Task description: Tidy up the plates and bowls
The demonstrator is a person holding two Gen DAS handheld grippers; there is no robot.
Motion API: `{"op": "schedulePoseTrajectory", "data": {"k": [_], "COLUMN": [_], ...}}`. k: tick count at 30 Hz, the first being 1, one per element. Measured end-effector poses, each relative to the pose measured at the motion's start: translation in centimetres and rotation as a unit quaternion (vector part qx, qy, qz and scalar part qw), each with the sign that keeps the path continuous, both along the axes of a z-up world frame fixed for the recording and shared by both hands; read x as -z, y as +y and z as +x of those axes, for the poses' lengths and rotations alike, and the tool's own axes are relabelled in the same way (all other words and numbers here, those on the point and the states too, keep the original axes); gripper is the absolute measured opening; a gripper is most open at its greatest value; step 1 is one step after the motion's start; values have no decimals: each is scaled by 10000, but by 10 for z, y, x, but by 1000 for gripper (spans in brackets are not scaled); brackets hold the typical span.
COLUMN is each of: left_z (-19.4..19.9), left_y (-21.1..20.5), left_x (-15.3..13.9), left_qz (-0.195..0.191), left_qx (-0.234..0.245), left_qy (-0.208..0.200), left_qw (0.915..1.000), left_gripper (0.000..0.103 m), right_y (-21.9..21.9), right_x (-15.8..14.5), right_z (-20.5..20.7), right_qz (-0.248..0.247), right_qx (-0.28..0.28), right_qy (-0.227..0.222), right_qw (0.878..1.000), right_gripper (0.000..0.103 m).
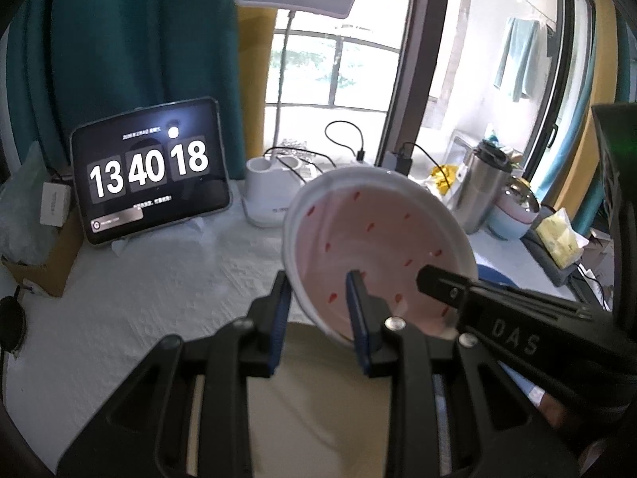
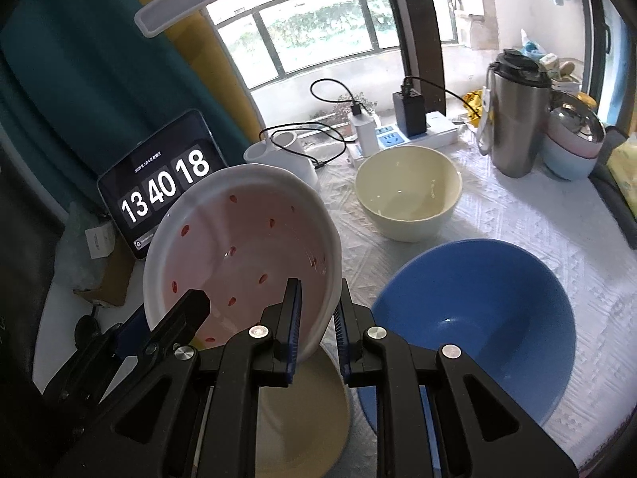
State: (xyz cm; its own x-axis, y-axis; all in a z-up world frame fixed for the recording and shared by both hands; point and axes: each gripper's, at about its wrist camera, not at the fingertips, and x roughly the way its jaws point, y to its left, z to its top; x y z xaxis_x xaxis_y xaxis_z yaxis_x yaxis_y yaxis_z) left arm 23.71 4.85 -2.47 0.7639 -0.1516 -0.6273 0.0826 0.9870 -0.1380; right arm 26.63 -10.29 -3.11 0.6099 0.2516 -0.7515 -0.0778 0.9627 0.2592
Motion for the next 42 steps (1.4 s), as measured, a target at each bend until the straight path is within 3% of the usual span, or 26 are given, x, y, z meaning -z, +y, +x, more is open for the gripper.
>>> {"op": "schedulePoseTrajectory", "data": {"k": [20, 42], "left_z": [-15, -20], "left_y": [-65, -115], "left_x": [-1, 32], "left_qz": [115, 198], "left_qx": [324, 608], "left_qy": [64, 541], "left_qw": [9994, 9965], "left_gripper": [29, 29], "right_y": [-66, -124], "right_x": [-2, 34], "right_z": [-27, -43], "right_qz": [172, 296], "right_qx": [307, 590], "right_qy": [-28, 336], "right_qw": [9994, 9973], "right_gripper": [17, 17]}}
